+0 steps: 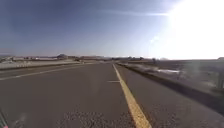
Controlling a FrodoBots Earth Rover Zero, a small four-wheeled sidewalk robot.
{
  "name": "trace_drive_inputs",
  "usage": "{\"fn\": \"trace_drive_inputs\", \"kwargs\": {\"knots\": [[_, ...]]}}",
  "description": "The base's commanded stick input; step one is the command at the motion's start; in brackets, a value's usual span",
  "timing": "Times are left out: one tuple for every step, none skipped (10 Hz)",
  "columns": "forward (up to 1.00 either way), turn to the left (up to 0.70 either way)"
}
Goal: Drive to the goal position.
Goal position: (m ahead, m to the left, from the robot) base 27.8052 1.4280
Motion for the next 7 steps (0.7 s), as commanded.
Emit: {"fn": "trace_drive_inputs", "kwargs": {"knots": [[0.7, 0.0], [0.7, 0.0], [0.7, 0.0], [0.7, 0.0], [0.7, 0.0], [0.7, 0.0], [0.7, 0.0]]}}
